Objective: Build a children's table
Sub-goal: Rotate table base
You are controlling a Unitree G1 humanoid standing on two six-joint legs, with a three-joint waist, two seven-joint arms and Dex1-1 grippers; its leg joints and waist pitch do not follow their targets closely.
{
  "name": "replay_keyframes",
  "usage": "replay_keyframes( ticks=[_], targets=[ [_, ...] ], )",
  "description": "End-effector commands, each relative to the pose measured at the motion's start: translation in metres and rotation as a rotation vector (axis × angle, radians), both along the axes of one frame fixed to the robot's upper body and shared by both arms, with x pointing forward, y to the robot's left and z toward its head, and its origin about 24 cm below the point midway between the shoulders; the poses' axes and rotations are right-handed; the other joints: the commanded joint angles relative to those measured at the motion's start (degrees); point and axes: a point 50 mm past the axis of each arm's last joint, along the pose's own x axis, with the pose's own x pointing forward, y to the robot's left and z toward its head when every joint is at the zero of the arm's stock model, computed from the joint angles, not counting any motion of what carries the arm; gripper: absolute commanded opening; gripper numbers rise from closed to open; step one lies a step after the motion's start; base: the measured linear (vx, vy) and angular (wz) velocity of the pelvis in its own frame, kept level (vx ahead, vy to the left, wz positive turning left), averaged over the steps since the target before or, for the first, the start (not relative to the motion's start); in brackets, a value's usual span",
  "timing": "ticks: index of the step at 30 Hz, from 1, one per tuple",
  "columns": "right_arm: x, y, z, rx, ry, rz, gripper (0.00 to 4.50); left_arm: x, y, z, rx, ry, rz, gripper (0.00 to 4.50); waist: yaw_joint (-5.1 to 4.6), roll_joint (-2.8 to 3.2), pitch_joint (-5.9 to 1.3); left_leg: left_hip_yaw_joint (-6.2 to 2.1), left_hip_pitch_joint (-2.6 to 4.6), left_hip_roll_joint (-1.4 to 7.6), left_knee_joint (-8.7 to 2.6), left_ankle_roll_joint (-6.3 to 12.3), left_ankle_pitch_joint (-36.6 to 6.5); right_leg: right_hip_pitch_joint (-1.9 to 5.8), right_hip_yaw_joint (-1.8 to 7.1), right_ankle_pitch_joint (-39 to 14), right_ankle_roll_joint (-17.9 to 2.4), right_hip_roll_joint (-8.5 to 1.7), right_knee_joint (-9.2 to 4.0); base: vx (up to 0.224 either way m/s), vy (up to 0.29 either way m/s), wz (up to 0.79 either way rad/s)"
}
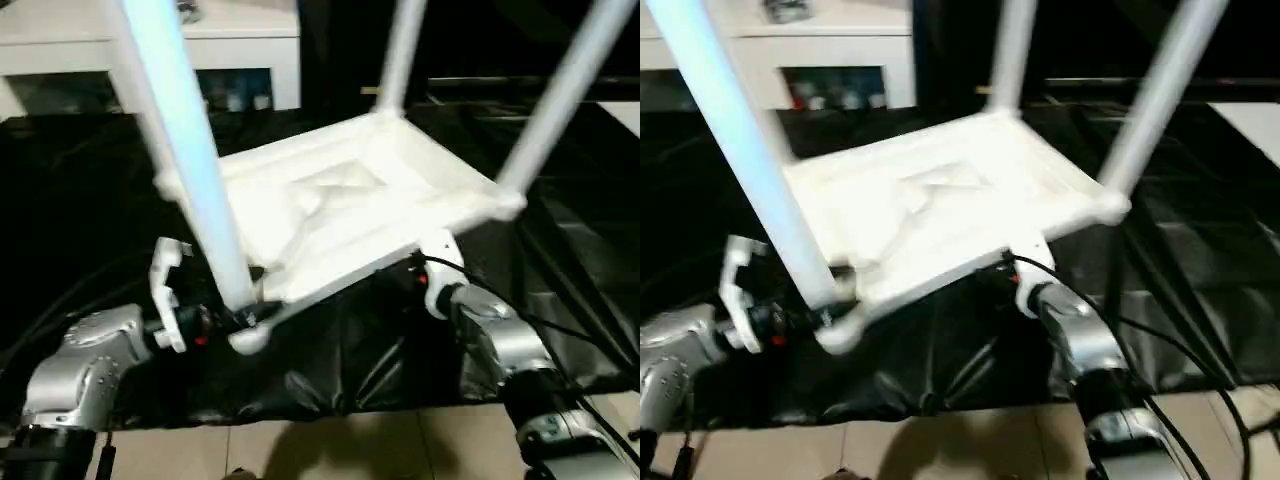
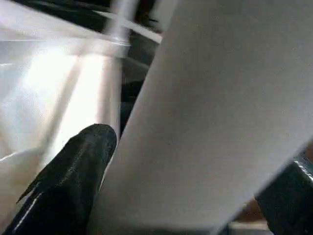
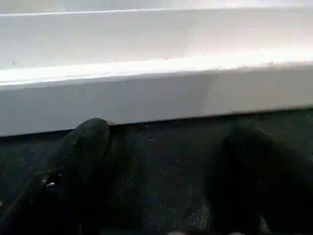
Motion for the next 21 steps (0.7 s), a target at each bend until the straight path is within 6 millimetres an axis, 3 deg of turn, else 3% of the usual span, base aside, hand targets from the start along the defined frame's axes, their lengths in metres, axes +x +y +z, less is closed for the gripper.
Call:
replay_keyframes(
  ticks=[1, 4, 5, 6, 9, 10, 11, 13, 14, 19, 20, 21],
  targets=[
    [0.006, 0.018, 0.005, 0.003, -0.027, 0.066, 4.49, -0.011, -0.018, 0.002, -0.038, 0.024, -0.124, 4.50, 0.26, -0.18, -3.21, 0.61, 0.31, 0.06, -4.22, 0.06, -12.72, 2.83, 1.16, -6.91, -13.96, -1.40, -3.33, 0.000, 0.000, 0.00],
    [0.008, 0.034, 0.005, 0.003, -0.031, 0.129, 4.49, -0.019, -0.033, 0.006, -0.063, 0.030, -0.174, 4.50, -0.44, -0.05, -2.98, 0.56, 0.18, 0.14, -4.34, 0.11, -13.55, 2.81, 1.17, -9.09, -14.16, -1.43, -3.45, 0.000, 0.000, 0.00],
    [0.008, 0.035, 0.005, 0.003, -0.032, 0.134, 4.49, -0.019, -0.034, 0.006, -0.064, 0.030, -0.176, 4.50, -0.67, -0.49, -2.98, 0.56, 0.04, 0.15, -4.40, 0.14, -13.65, 2.96, 1.11, -9.80, -13.96, -1.42, -3.53, 0.000, 0.000, 0.00],
    [0.008, 0.042, 0.004, -0.002, -0.036, 0.168, 4.49, -0.020, -0.039, 0.009, -0.079, 0.024, -0.183, 4.50, -0.71, -0.73, -2.90, 0.65, 0.32, 0.17, -4.34, 0.21, -14.02, 2.66, 1.21, -11.27, -13.39, -1.35, -3.75, 0.000, 0.000, 0.00],
    [0.008, 0.055, 0.005, 0.000, -0.043, 0.223, 4.49, -0.020, -0.048, 0.012, -0.105, 0.012, -0.191, 4.50, -0.83, -0.59, -2.86, 0.56, 0.14, 0.15, -4.38, 0.01, -14.24, 2.76, 1.22, -11.89, -13.31, -1.38, -3.65, 0.000, 0.000, 0.00],
    [0.008, 0.061, 0.006, 0.009, -0.044, 0.248, 4.49, -0.018, -0.054, 0.014, -0.117, 0.000, -0.191, 4.50, -0.81, -0.91, -2.83, 0.53, 0.09, 0.13, -4.42, 0.06, -14.23, 2.83, 1.21, -12.88, -12.83, -1.42, -3.70, 0.000, 0.000, 0.00],
    [0.008, 0.067, 0.006, 0.016, -0.044, 0.269, 4.49, -0.015, -0.058, 0.015, -0.128, -0.012, -0.188, 4.50, -0.78, -0.72, -2.87, 0.61, 0.39, 0.27, -4.38, 0.05, -14.41, 2.54, 1.30, -12.90, -12.77, -1.45, -3.85, 0.000, 0.000, 0.00],
    [0.006, 0.078, 0.005, 0.020, -0.042, 0.313, 4.49, -0.007, -0.073, 0.020, -0.158, -0.039, -0.181, 4.50, -0.79, -1.34, -2.91, 0.72, 0.39, 0.33, -4.32, 0.21, -13.38, 2.61, 1.35, -11.01, -13.35, -1.36, -3.78, 0.000, 0.000, 0.00],
    [0.006, 0.080, 0.004, 0.018, -0.041, 0.322, 4.49, -0.005, -0.078, 0.021, -0.165, -0.044, -0.179, 4.50, -0.58, -0.97, -2.99, 0.68, 0.58, 0.29, -4.25, 0.01, -13.18, 2.60, 1.31, -10.46, -13.60, -1.34, -3.59, 0.000, 0.000, 0.00],
    [0.010, 0.084, 0.004, 0.010, -0.047, 0.293, 4.49, 0.010, -0.105, 0.023, -0.148, -0.112, -0.135, 4.50, -0.74, -1.36, -3.11, 0.69, 0.47, 0.25, -4.07, 0.64, -11.54, 2.84, 1.27, -5.96, -14.16, -1.26, -3.40, 0.000, 0.000, 0.00],
    [0.012, 0.081, 0.004, 0.009, -0.051, 0.270, 4.49, 0.016, -0.108, 0.022, -0.127, -0.143, -0.101, 4.50, -0.50, -1.02, -3.15, 0.78, 0.77, 0.26, -3.90, 0.78, -11.49, 2.68, 1.31, -5.29, -14.57, -1.30, -3.32, 0.000, 0.000, 0.00],
    [0.013, 0.079, 0.005, 0.009, -0.054, 0.254, 4.49, 0.020, -0.110, 0.022, -0.113, -0.165, -0.078, 4.50, -0.63, -1.09, -3.12, 0.77, 0.59, 0.23, -3.93, 0.97, -11.52, 2.77, 1.31, -5.20, -14.58, -1.27, -3.42, 0.000, 0.000, 0.00]
  ],
)
